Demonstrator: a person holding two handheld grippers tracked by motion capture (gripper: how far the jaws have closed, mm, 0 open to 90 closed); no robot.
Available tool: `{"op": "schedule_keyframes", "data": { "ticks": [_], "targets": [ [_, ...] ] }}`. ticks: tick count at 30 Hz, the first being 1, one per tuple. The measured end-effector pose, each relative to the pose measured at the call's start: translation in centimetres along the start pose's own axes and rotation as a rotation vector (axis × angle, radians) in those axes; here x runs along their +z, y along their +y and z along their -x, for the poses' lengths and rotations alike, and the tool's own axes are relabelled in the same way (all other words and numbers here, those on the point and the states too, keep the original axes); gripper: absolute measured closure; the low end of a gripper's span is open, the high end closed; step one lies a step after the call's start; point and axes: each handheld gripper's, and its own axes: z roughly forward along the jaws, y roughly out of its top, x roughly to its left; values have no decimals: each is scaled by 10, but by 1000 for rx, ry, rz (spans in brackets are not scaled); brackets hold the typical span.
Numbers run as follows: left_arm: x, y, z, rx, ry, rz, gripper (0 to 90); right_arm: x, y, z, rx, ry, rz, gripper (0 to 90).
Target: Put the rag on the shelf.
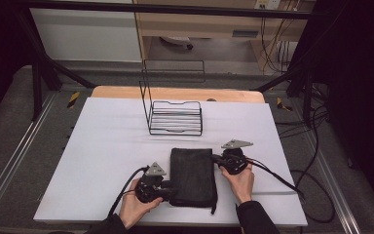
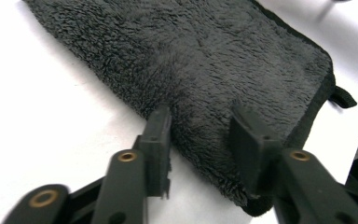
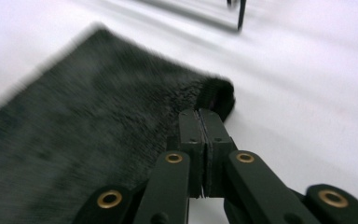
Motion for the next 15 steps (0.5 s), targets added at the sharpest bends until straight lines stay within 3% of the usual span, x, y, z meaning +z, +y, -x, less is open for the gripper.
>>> {"op": "schedule_keyframes", "data": {
  "ticks": [1,2,4,6,10,15],
  "targets": [
    [-1,0,-1,-6,4,2,515,-5,-2,0,13,4,7,733],
    [-2,1,-2,-8,5,5,515,-5,-2,0,13,4,7,733],
    [-1,1,-3,-19,10,9,503,-16,-4,-1,5,21,34,583],
    [2,1,-5,-22,13,-7,495,-30,-16,-9,16,81,41,443],
    [8,1,-2,-42,11,-20,521,-32,-33,-17,0,95,-2,384],
    [10,1,2,-57,21,-29,582,-24,-40,-21,28,140,-28,437]
  ]
}}
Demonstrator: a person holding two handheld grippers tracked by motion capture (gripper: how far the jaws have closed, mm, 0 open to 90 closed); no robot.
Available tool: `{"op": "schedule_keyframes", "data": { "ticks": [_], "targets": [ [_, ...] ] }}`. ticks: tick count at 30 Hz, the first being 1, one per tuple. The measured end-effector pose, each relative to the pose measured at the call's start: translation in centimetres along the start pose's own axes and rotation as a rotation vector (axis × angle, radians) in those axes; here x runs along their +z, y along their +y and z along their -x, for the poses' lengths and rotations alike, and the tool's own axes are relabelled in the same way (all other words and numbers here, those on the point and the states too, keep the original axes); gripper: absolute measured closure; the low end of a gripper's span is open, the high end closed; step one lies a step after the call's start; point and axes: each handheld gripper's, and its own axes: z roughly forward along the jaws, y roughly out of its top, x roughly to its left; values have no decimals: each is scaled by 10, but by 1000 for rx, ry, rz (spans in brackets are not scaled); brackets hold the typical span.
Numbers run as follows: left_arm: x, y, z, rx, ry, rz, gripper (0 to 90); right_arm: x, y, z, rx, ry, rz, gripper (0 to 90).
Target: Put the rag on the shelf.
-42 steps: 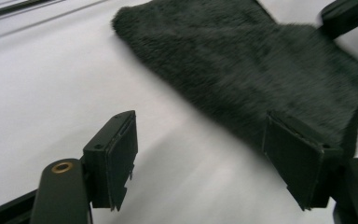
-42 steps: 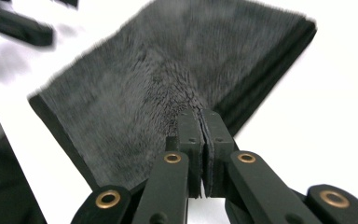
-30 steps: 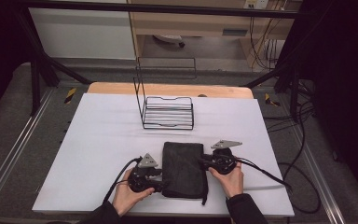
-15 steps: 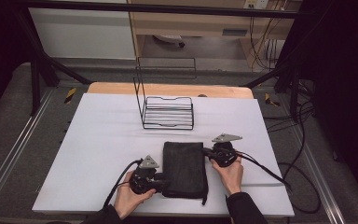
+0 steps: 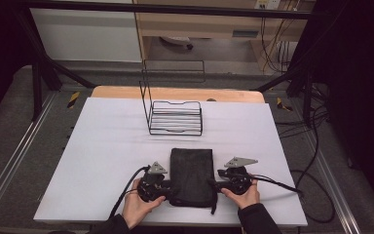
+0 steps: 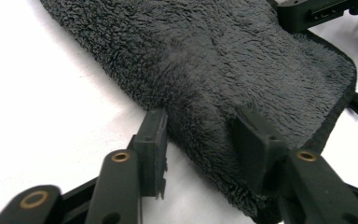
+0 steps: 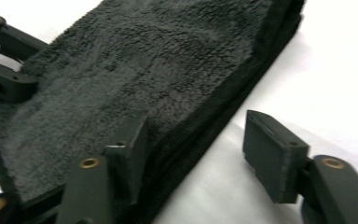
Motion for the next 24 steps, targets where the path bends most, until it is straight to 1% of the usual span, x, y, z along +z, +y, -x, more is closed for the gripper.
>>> {"op": "schedule_keyframes", "data": {
  "ticks": [1,3,4,5,7,8,9,10,15,17,18,19,20,21,22,24],
  "targets": [
    [0,0,0,-12,-4,-8,619,2,-1,0,5,12,-4,467],
    [0,1,-1,-32,-16,-12,662,3,-1,-1,12,19,2,503],
    [0,1,-1,-45,-20,-13,711,4,-1,-1,18,29,2,554],
    [0,1,-1,-53,-24,-15,741,4,0,-2,30,33,-1,580],
    [-1,1,-3,-64,-30,-16,780,5,1,-2,49,41,-12,654],
    [-1,1,-3,-69,-35,-15,780,5,1,-2,49,41,-12,654],
    [-2,1,-4,-70,-36,-15,791,5,2,-1,59,51,-15,692],
    [-2,1,-4,-67,-36,-13,803,6,3,-1,83,63,-19,760],
    [-8,1,-4,-55,-38,-13,813,5,6,-4,69,57,-17,794],
    [-14,0,-5,-49,-36,-11,814,5,7,-5,83,73,-9,797],
    [-18,-1,-5,-38,-28,-11,814,7,9,-9,79,90,-8,798],
    [-22,-3,-6,-27,-16,-15,814,7,9,-9,79,90,-8,798],
    [-27,-5,-6,-18,-8,-22,814,11,11,-17,60,104,-10,798],
    [-31,-8,-7,-13,-1,-27,814,14,13,-21,48,114,-9,798],
    [-35,-11,-8,-14,3,-26,814,14,13,-21,48,114,-9,798],
    [-40,-17,-10,-10,10,-33,810,19,15,-31,35,136,-13,795]
  ]
}}
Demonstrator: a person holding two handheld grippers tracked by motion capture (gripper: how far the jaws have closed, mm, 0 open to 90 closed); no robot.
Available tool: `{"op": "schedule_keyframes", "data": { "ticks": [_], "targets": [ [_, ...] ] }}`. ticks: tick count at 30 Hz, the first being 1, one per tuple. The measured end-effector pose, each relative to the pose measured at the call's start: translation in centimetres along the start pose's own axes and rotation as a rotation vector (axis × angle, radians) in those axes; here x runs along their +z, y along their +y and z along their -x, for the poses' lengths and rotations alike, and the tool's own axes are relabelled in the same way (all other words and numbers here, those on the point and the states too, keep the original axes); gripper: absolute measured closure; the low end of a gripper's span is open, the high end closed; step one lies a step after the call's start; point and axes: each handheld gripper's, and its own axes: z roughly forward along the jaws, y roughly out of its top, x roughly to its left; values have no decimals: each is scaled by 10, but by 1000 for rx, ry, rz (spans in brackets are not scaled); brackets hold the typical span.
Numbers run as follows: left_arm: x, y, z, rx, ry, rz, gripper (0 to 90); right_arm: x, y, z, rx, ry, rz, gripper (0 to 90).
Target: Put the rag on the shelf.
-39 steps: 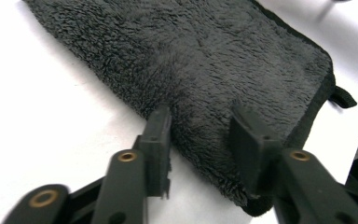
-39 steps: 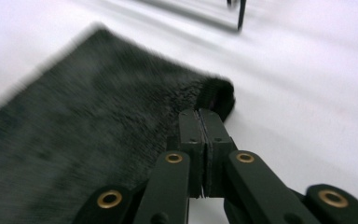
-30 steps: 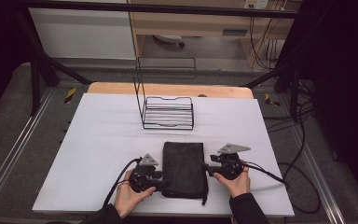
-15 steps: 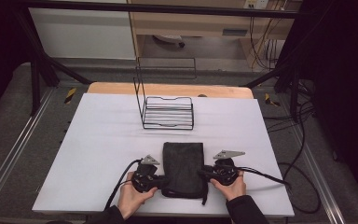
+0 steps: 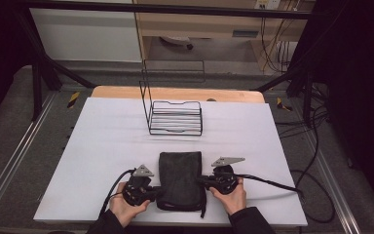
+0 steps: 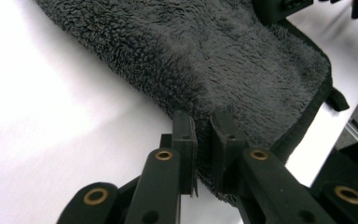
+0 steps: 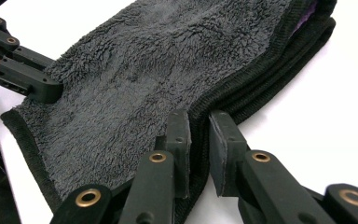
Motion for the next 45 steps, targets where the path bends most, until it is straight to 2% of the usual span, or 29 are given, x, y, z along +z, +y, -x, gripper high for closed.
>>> {"op": "schedule_keyframes", "data": {
  "ticks": [3,6,7,8,9,10,11,12,15,18,21,23,28,31,37,40,45],
  "targets": [
    [2,-4,-3,11,0,-1,785,1,-1,-1,-5,-11,-9,773],
    [1,-4,-2,47,5,6,750,0,-2,-1,-28,-27,-17,730],
    [0,-3,-2,57,12,11,689,-1,-3,0,-52,-37,-7,661],
    [-3,-2,-2,64,16,18,689,-1,-3,0,-52,-37,-7,661],
    [-6,-1,-3,72,22,32,596,-4,-2,0,-82,-54,17,568],
    [-9,0,-4,78,25,48,596,-4,-2,0,-82,-54,17,568],
    [-13,1,-6,83,27,62,521,-8,-1,2,-94,-63,51,488],
    [-16,3,-8,93,30,77,521,-8,-1,2,-94,-63,51,488],
    [-22,7,-14,121,54,94,439,-16,1,6,-92,-62,103,364],
    [-25,11,-20,134,57,120,333,-21,4,9,-119,-79,121,252],
    [-27,15,-24,144,64,123,245,-24,6,13,-116,-79,146,186],
    [-28,19,-28,146,59,122,173,-27,7,16,-98,-64,143,155],
    [-27,31,-36,147,57,117,79,-34,6,22,-92,-61,156,92],
    [-26,40,-41,142,61,121,65,-35,6,23,-83,-58,159,82],
    [-14,61,-51,126,120,122,108,-34,6,23,-80,-60,164,78],
    [-5,70,-55,105,141,122,139,-34,6,23,-84,-67,165,78],
    [12,79,-64,64,173,135,253,-32,5,23,-85,-73,160,72]
  ]
}}
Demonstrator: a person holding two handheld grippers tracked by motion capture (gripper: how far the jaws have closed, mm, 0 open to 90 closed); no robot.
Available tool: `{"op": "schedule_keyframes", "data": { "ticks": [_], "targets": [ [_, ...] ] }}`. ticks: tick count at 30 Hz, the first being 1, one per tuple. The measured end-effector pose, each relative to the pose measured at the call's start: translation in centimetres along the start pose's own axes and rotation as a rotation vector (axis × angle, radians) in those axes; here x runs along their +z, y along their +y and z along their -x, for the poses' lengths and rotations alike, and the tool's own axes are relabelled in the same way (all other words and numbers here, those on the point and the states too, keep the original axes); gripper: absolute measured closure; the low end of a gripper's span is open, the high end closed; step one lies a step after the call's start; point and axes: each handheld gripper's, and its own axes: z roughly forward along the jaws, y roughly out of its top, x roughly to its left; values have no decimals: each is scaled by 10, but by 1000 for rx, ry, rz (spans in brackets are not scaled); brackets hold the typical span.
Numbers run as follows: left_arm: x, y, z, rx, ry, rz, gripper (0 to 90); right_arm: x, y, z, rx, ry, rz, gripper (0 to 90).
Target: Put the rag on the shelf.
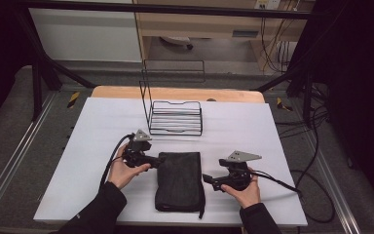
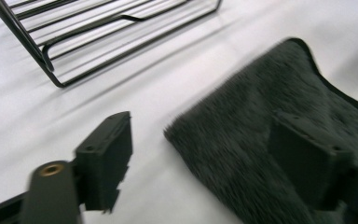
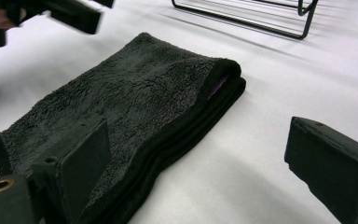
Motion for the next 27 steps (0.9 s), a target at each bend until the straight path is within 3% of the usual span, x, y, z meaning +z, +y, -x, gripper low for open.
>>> {"op": "schedule_keyframes", "data": {
  "ticks": [7,10,17,27],
  "targets": [
    [23,-6,-5,-27,2,-55,421,3,-1,0,0,-14,-17,67],
    [30,-9,-8,-43,-17,-107,473,3,-2,0,-2,-12,-21,67],
    [33,-16,-11,-87,-76,-82,596,5,0,1,12,-11,-21,61],
    [33,-16,-6,-103,-86,-88,751,11,16,6,36,-20,-3,22]
  ]
}}
